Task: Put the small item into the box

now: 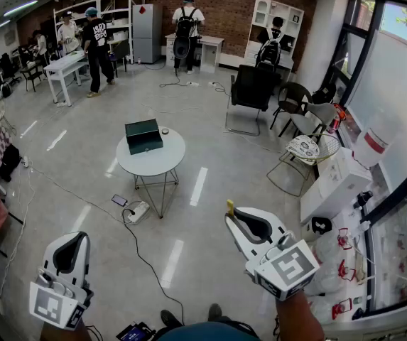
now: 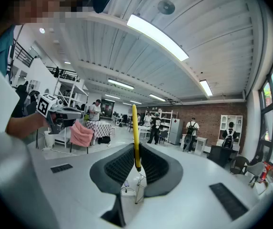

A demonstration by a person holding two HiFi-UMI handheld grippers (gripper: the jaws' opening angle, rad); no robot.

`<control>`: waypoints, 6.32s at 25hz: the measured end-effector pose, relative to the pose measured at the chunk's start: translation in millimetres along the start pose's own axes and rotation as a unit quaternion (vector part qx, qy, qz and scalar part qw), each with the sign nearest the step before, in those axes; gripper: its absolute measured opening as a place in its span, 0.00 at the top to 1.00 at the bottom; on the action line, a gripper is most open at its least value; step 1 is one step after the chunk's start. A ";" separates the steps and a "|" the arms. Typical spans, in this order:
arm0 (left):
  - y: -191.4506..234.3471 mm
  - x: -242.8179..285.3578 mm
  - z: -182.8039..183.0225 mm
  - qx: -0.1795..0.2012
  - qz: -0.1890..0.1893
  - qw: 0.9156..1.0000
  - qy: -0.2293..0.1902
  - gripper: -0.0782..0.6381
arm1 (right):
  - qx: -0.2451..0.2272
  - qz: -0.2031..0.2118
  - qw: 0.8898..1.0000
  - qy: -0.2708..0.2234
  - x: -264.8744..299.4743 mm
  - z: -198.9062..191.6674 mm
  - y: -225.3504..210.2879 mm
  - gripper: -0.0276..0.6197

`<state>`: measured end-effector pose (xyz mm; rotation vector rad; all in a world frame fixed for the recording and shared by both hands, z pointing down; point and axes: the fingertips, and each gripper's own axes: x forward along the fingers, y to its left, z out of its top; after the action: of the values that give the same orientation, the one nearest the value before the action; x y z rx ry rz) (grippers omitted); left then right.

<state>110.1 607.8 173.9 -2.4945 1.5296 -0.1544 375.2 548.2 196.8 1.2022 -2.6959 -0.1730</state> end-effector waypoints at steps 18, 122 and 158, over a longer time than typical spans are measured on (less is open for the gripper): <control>28.2 -0.8 -18.7 -0.010 -0.010 1.000 -0.001 0.87 | 0.021 -0.015 1.000 0.009 21.8 0.8 14.6 0.85; 579.2 427.5 -168.8 -0.027 -0.056 0.998 -0.019 0.87 | 0.042 -0.069 0.996 0.045 669.0 35.9 -177.3 0.86; 704.4 663.0 -358.3 -0.082 0.077 0.986 0.127 0.87 | 0.043 0.163 0.976 0.139 1100.1 -177.7 -358.6 0.86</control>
<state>-270.1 -335.8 344.3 -2.5457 1.9008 -0.3471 -47.7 -516.4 437.9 0.7214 -2.6210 0.1498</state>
